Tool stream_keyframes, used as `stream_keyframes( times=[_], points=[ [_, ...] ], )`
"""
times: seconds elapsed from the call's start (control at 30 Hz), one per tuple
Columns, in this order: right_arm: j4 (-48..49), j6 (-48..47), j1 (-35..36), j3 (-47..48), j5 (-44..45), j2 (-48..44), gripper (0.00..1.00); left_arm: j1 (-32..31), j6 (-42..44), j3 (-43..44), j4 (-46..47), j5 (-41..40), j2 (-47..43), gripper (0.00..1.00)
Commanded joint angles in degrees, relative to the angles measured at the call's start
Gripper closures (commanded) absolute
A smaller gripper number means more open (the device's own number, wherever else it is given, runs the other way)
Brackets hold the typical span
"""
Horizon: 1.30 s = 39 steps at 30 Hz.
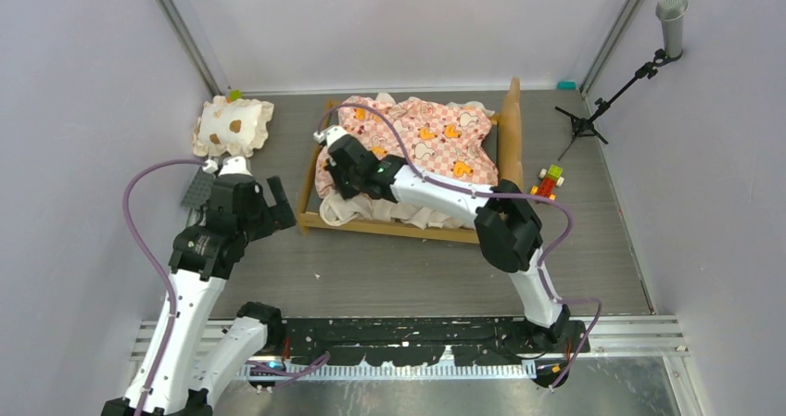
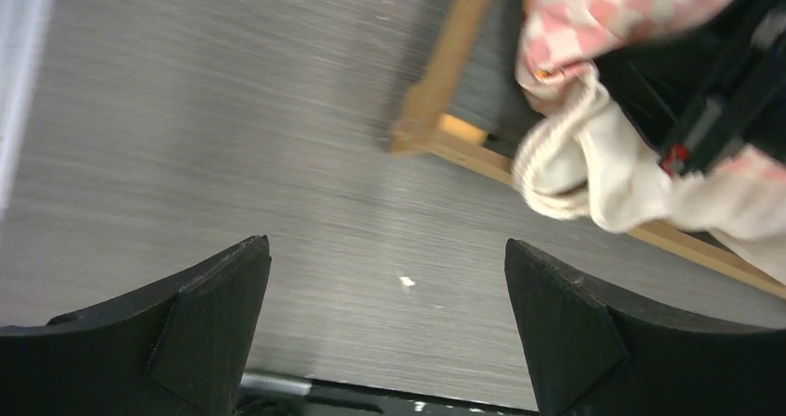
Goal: Set up the pet bed
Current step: Cross the ropes on the bed frame.
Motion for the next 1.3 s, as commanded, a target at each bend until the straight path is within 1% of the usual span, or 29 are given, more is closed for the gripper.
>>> stream_keyframes(
  times=[0.0, 0.07, 0.1, 0.27, 0.43, 0.53, 0.63, 0.77, 0.83, 0.97, 1.03, 1.13, 1.27],
  points=[
    [3.1, 10.6, -4.5, -1.2, -7.9, -8.2, 0.99, 0.2, 1.5, -6.0, 17.3, 18.8, -3.0, 0.0],
    [4.5, 12.4, -5.5, -2.3, -12.2, -9.5, 0.99, 0.2, -0.2, -8.8, 23.7, 22.4, -3.5, 0.0],
    [5.0, 13.1, -5.8, -2.9, -13.0, -10.1, 0.99, 0.2, -0.9, -10.0, 26.6, 23.1, -3.4, 0.0],
    [6.1, 14.2, -7.6, -4.6, -15.3, -13.1, 0.99, 0.2, -2.1, -11.5, 33.8, 23.9, -2.0, 0.0],
    [8.3, 16.2, -10.1, -6.7, -18.0, -15.8, 0.99, 0.2, -2.7, -16.5, 46.5, 25.7, -3.4, 0.01],
    [8.4, 17.6, -11.7, -7.0, -19.5, -16.5, 0.99, 0.1, -2.8, -20.4, 54.0, 28.2, -3.2, 0.05],
    [8.9, 19.5, -13.1, -7.4, -21.2, -17.1, 0.99, 0.1, -2.1, -22.4, 56.2, 28.8, -2.4, 0.09],
    [9.7, 22.2, -15.0, -8.1, -22.5, -17.8, 0.99, 0.0, -1.1, -24.6, 57.3, 29.1, -3.1, 0.1],
    [10.1, 23.4, -16.0, -8.5, -22.8, -18.1, 0.99, 0.0, -1.1, -26.0, 59.3, 30.4, -3.4, 0.16],
    [11.8, 25.7, -17.9, -9.7, -24.8, -18.5, 0.99, -0.8, -1.9, -27.8, 67.5, 35.7, -0.6, 0.28],
    [12.2, 26.1, -18.3, -10.1, -25.6, -18.7, 0.99, -2.4, -0.4, -28.3, 70.2, 35.6, 1.7, 0.3],
    [12.2, 26.1, -18.6, -10.4, -26.5, -18.8, 0.99, -5.2, 2.4, -28.6, 73.1, 32.9, 5.1, 0.3],
    [12.2, 26.3, -18.7, -10.5, -27.5, -18.7, 0.99, -6.7, 4.5, -28.4, 75.2, 30.0, 8.9, 0.32]
  ],
)
